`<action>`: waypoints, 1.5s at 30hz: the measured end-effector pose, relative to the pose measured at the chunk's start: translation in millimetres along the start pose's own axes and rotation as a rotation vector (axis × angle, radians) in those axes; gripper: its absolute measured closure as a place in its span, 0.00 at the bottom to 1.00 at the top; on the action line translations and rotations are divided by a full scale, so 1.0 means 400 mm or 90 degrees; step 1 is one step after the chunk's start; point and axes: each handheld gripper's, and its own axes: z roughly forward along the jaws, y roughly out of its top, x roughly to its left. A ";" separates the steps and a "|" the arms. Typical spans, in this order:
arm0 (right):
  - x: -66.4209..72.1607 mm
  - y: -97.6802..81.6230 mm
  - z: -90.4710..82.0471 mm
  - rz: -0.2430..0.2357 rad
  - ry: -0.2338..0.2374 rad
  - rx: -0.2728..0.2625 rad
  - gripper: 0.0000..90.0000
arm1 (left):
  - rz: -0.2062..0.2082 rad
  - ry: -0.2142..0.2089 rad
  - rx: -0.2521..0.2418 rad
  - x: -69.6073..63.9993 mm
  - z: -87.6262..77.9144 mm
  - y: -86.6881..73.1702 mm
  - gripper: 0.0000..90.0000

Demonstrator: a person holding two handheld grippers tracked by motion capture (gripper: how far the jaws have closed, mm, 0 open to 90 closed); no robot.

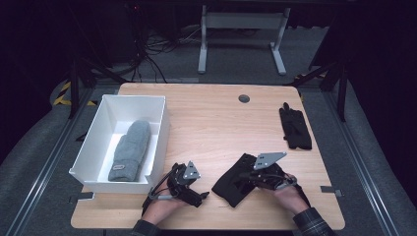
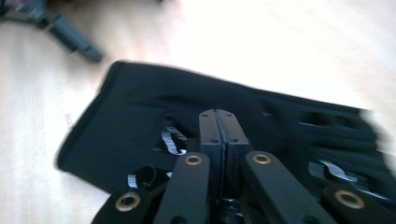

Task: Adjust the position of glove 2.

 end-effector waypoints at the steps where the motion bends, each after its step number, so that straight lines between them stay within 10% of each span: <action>1: -0.011 -0.002 -0.009 0.004 -0.017 -0.001 1.00 | 0.000 0.000 0.000 0.000 0.000 0.000 0.00; 8: -0.097 -0.036 -0.031 0.054 -0.108 0.032 1.00 | -0.002 0.000 0.000 0.000 0.000 0.000 0.00; 45: -0.115 0.064 0.103 0.023 -0.093 0.024 1.00 | -0.001 0.000 0.000 0.000 0.001 0.000 0.00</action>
